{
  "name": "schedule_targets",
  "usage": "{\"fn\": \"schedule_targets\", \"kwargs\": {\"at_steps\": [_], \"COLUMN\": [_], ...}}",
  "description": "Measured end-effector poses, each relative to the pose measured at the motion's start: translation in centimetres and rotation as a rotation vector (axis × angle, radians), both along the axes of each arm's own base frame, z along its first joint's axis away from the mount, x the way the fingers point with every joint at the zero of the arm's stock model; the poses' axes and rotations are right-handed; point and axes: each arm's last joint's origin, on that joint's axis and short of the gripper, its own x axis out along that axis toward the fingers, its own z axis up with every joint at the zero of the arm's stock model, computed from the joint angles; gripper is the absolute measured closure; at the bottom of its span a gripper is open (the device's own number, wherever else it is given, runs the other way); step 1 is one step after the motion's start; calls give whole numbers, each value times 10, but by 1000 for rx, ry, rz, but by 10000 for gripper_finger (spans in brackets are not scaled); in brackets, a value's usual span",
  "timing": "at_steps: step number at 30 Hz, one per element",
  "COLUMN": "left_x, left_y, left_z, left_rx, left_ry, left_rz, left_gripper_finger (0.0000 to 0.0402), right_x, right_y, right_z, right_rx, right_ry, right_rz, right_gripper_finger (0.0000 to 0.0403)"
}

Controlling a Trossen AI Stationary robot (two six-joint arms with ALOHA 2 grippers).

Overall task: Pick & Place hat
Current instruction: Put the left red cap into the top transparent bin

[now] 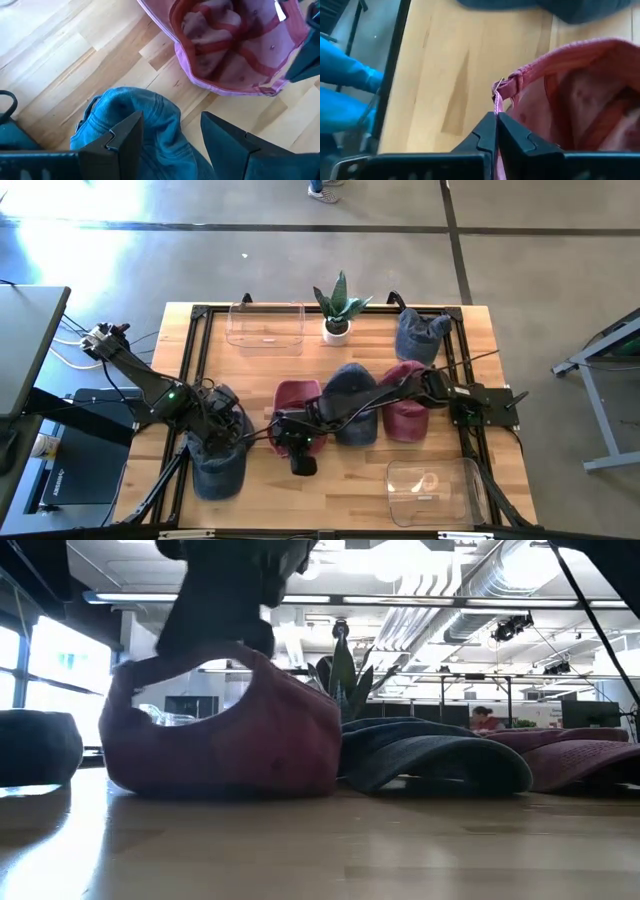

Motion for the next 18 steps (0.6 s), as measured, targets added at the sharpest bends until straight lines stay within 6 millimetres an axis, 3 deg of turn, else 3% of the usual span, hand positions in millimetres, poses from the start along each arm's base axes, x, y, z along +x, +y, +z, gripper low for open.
{"fn": "schedule_targets", "kwargs": {"at_steps": [9,15,18], "left_x": [0,0,0], "left_y": [0,0,0], "left_z": [0,0,0], "left_rx": [4,0,-11], "left_ry": [-4,-3,5], "left_rz": [0,-1,-4], "left_gripper_finger": [209,209,209], "right_x": [-9,-7,-5], "right_y": [-15,-31,-45], "right_z": [44,47,43], "right_rx": [102,102,21], "right_ry": [-59,-61,-67], "right_rz": [-12,-62,-150], "right_gripper_finger": [400,401,401]}}
